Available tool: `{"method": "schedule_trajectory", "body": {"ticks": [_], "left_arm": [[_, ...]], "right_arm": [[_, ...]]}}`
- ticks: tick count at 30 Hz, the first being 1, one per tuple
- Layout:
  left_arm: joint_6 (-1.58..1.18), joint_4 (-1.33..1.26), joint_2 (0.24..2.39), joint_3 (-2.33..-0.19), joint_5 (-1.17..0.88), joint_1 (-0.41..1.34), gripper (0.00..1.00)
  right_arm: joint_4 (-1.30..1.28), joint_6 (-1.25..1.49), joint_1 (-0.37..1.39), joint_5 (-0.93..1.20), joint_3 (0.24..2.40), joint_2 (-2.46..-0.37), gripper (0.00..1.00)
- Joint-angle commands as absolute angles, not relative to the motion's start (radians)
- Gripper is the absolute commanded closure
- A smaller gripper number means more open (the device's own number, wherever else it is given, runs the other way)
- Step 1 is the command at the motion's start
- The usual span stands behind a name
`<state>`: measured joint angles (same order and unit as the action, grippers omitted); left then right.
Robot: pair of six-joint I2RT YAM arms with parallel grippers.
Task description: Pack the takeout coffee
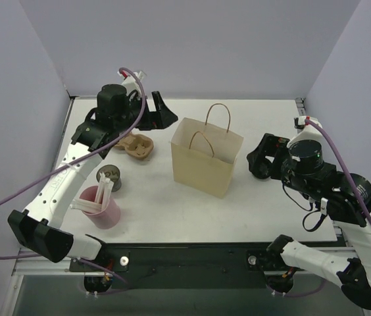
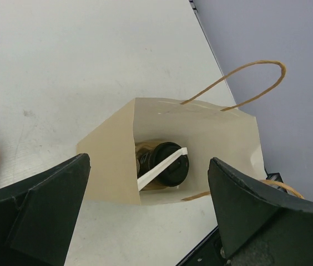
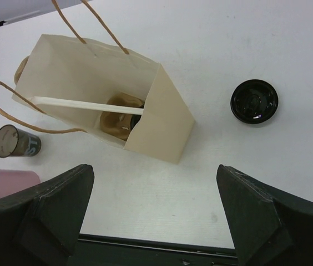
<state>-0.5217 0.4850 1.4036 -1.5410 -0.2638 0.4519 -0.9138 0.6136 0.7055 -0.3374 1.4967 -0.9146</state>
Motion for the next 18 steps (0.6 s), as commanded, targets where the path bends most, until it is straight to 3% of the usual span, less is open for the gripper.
{"method": "schedule_trajectory", "body": {"ticks": [1,12,18], "left_arm": [[-0.486,0.465,1.287,-1.505,-0.252,0.451,0.03],[-0.497,0.262,1.016,-1.276,-0.235,0.449,0.03],[-0.531,0.275,0.939,-1.226,-0.268,0.451,0.03]], "right_arm": [[-0.927,0.626,0.699,-0.41,1.552,-0.911,0.0],[-0.868,0.612,0.701,-0.388,1.575,-0.905,0.0],[-0.827,0.647,0.699,-0.403,1.47,-0.832,0.0]]}}
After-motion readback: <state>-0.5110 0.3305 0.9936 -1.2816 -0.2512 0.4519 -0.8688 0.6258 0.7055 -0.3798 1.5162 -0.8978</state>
